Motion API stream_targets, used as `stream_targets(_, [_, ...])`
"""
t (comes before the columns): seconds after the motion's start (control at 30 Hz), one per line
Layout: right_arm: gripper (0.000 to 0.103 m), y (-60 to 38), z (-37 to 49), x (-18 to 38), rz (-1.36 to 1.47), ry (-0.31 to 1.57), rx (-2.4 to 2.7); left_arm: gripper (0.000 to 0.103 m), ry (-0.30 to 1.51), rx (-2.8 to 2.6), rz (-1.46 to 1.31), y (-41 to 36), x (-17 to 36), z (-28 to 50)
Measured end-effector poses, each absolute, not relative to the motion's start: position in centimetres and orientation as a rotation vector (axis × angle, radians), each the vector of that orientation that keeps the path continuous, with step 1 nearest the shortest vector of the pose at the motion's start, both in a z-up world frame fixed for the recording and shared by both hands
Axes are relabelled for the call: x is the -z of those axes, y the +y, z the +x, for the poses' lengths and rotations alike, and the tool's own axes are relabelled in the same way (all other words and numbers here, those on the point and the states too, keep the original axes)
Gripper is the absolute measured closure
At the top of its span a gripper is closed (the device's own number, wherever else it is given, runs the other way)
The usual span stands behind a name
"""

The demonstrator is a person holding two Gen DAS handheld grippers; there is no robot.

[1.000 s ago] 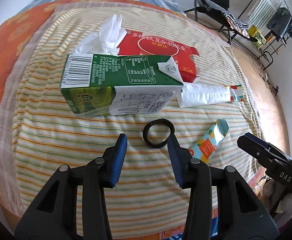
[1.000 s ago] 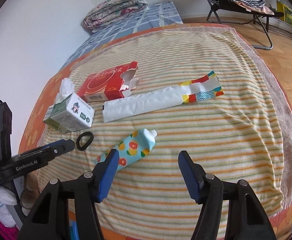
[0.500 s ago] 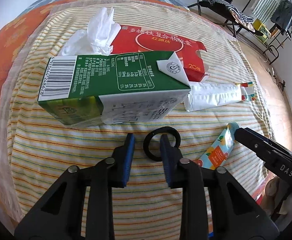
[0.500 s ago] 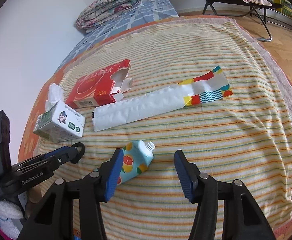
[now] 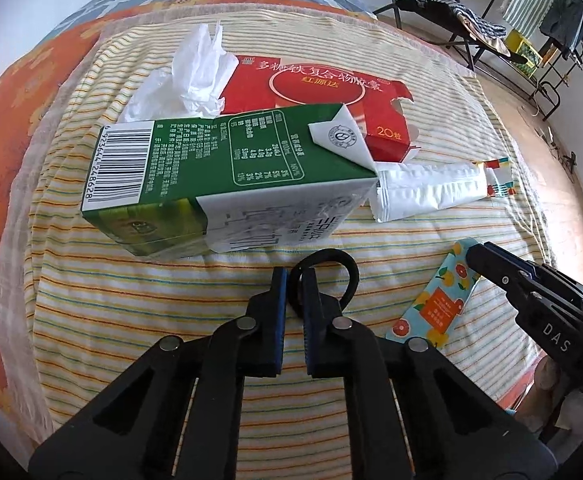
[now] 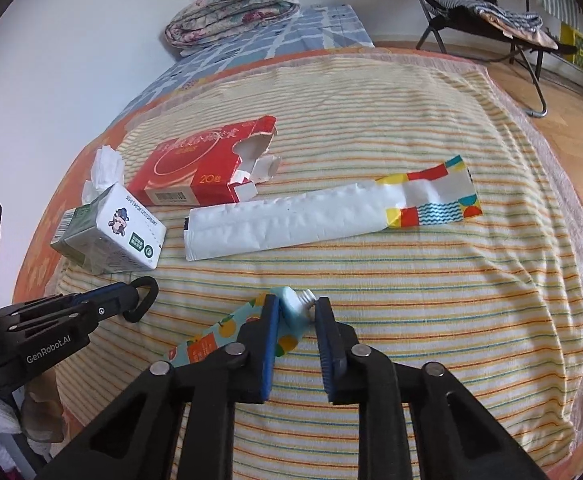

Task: Collect trash
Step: 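Grasp the black hair tie with the left tool while the right tool grasps the printed tube, then carry the hair tie and tube with both tools over the blue basket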

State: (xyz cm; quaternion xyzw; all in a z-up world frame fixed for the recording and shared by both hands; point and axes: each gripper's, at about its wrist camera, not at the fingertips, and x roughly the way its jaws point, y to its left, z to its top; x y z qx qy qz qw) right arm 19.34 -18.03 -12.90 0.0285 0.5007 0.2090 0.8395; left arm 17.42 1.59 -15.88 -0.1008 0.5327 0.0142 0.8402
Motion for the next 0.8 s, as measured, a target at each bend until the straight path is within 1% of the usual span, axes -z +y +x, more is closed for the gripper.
stream_targets(0.57, [0.09, -18.2, 15.8, 8.3, -0.017, 0.92, -0.492, 0.099, 1.045, 0.016, -0.18, 1.0, 12.2, 14.3])
stream_targets(0.8, [0.092, -18.2, 14.0, 6.6, -0.059, 0.871, -0.528, 0.098, 1.023, 0.046, -0.142, 0.3, 10.9, 11.8])
